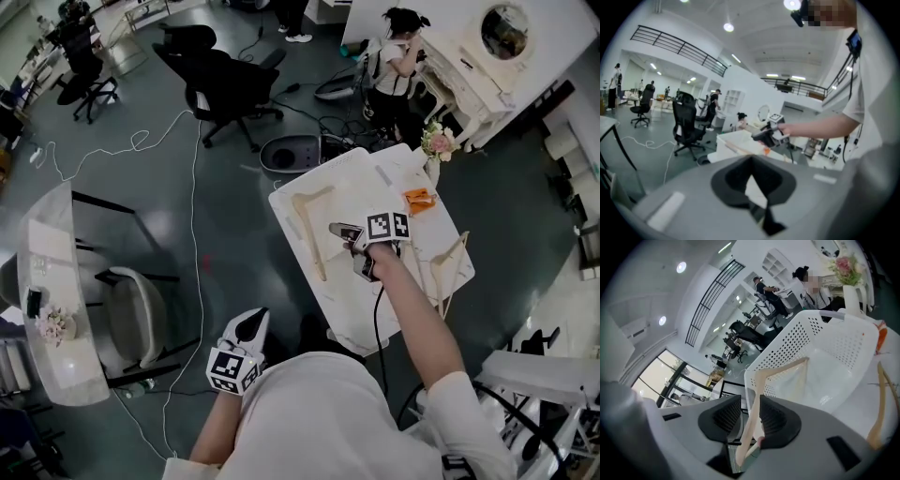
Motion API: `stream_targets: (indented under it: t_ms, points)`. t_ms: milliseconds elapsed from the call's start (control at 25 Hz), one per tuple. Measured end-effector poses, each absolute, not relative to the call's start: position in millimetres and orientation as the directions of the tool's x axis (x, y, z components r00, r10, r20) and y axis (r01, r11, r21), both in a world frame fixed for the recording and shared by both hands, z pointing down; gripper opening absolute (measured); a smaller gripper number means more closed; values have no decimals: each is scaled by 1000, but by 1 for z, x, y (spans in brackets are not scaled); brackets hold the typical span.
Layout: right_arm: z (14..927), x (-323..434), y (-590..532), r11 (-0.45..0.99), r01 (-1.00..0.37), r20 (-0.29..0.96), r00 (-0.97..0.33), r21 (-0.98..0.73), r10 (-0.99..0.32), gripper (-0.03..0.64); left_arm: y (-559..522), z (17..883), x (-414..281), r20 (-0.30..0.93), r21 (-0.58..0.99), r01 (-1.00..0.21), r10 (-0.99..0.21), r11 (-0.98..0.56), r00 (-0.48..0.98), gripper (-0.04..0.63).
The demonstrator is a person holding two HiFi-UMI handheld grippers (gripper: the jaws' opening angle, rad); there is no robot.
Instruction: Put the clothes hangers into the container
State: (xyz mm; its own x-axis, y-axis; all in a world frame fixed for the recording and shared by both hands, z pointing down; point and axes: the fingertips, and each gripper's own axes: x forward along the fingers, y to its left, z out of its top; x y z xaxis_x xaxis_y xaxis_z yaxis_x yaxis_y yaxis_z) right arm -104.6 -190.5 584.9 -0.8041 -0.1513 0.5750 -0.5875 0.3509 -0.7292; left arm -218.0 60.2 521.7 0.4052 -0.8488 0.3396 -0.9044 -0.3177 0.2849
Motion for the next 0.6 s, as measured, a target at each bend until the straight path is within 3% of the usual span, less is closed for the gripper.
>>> stream_targets:
  t_ms: [360,600]
  points:
    - [552,-71,-146,387,-567,461,-821,-727,-337,46,62,522,-208,341,277,-880,-817,-386,466,2]
    - [537,-45,-95,493,-614,432,-787,-617,-440,23,62,515,-202,327,277,-857,-796,-435,509,2]
